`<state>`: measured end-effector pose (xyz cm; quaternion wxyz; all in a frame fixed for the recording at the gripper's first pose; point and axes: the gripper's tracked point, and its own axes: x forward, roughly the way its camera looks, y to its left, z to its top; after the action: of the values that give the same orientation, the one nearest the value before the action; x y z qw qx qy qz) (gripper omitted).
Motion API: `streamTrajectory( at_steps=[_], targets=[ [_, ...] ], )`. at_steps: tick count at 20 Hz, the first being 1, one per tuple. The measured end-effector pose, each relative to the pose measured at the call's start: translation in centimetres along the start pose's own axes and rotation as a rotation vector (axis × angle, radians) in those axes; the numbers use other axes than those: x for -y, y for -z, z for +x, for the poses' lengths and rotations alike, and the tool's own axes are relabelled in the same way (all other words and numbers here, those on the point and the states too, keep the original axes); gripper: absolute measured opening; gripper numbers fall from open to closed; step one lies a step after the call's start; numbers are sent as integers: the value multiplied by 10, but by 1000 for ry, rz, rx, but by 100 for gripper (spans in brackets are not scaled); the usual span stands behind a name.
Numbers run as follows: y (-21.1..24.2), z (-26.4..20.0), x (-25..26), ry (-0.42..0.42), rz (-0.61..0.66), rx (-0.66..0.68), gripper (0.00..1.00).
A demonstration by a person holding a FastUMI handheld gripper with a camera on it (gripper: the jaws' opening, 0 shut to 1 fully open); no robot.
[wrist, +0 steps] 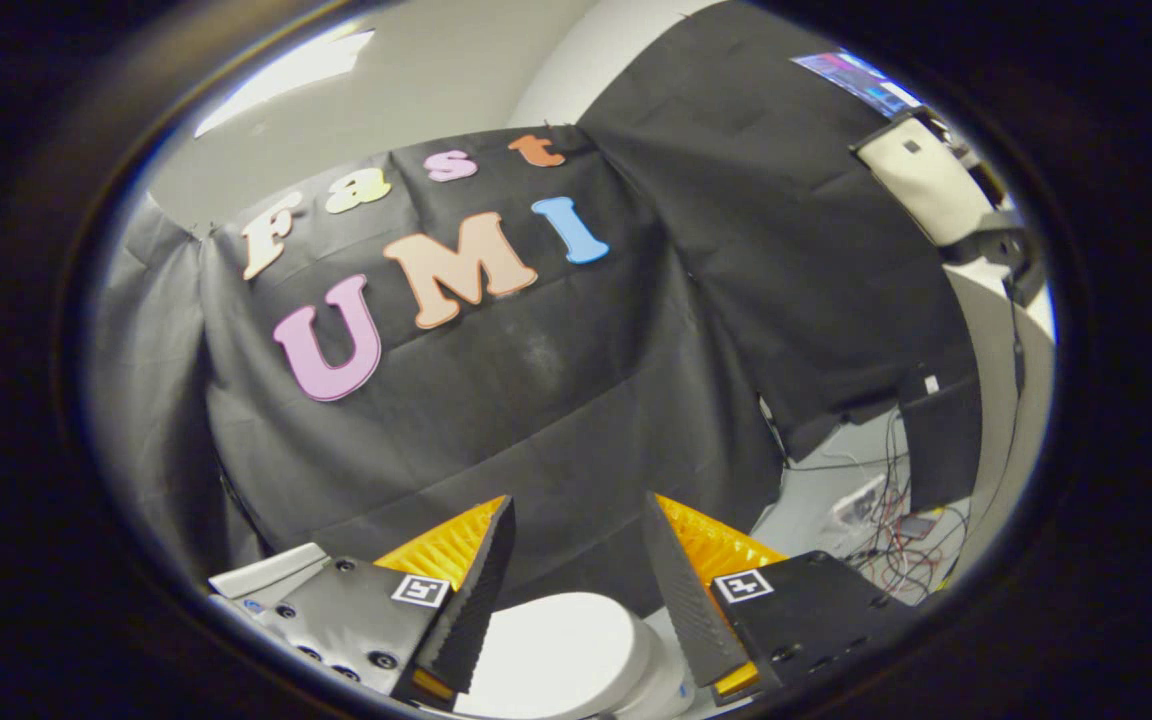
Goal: Open the toilet lid.
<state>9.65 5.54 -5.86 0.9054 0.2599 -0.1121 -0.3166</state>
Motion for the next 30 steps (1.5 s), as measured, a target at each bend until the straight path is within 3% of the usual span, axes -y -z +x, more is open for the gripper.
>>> streamTrajectory(
  at_steps=[8, 12, 15, 19, 24, 30],
  targets=[
    [85, -24, -5, 0, 235, -68, 81],
    [129, -38, 18, 100, 333, -96, 81],
    [160, -56, 46, 239, 389, -130, 81],
    [188, -73, 60, 323, 522, -154, 81],
    [233, -90, 73, 379, 674, -200, 81],
    [265, -93, 62, 383, 788, -242, 81]
  ],
)
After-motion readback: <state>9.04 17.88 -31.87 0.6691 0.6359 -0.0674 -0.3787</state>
